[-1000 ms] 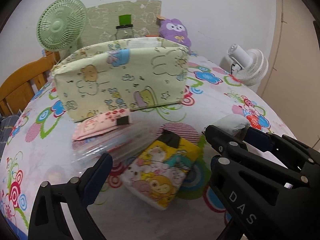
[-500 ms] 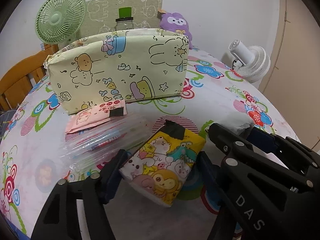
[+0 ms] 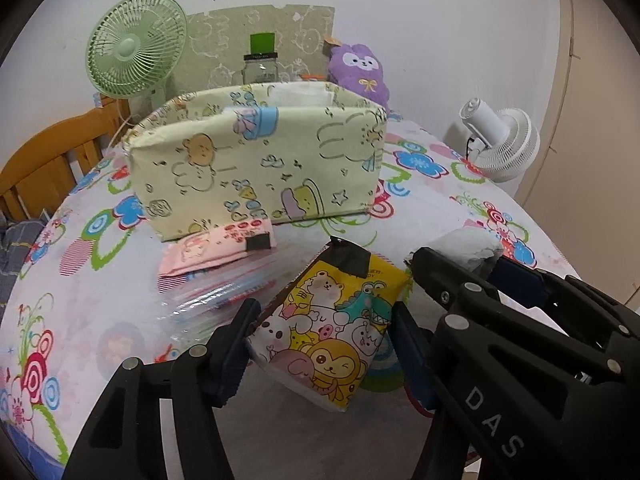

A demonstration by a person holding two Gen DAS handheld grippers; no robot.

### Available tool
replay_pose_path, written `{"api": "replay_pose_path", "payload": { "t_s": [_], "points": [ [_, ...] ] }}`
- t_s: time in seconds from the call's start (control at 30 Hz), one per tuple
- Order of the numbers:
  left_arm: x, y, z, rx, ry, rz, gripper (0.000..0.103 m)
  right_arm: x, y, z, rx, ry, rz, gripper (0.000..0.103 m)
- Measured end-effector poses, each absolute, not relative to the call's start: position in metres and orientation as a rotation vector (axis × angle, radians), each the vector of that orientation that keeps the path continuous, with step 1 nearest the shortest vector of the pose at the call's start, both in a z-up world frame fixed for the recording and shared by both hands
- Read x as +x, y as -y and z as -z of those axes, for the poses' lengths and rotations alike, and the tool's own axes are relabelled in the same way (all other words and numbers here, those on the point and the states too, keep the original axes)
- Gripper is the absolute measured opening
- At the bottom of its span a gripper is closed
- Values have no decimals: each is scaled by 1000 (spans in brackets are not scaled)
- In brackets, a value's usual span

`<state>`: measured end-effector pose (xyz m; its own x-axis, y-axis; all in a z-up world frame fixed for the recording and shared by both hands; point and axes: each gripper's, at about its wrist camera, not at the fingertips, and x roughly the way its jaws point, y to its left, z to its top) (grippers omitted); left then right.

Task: Organize soft objects
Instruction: 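Lift and carry the yellow pack and white bag over the fabric box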

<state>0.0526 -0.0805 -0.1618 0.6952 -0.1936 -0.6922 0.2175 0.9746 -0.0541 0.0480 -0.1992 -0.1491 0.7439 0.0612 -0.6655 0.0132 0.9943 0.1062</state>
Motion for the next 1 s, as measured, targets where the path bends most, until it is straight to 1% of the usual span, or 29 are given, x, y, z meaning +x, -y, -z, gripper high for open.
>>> {"api": "replay_pose_path", "payload": {
  "t_s": [1.0],
  "points": [
    [42,42,91,-15,-638,154,67,42,158,74,45,-606,-92,43]
  ]
}}
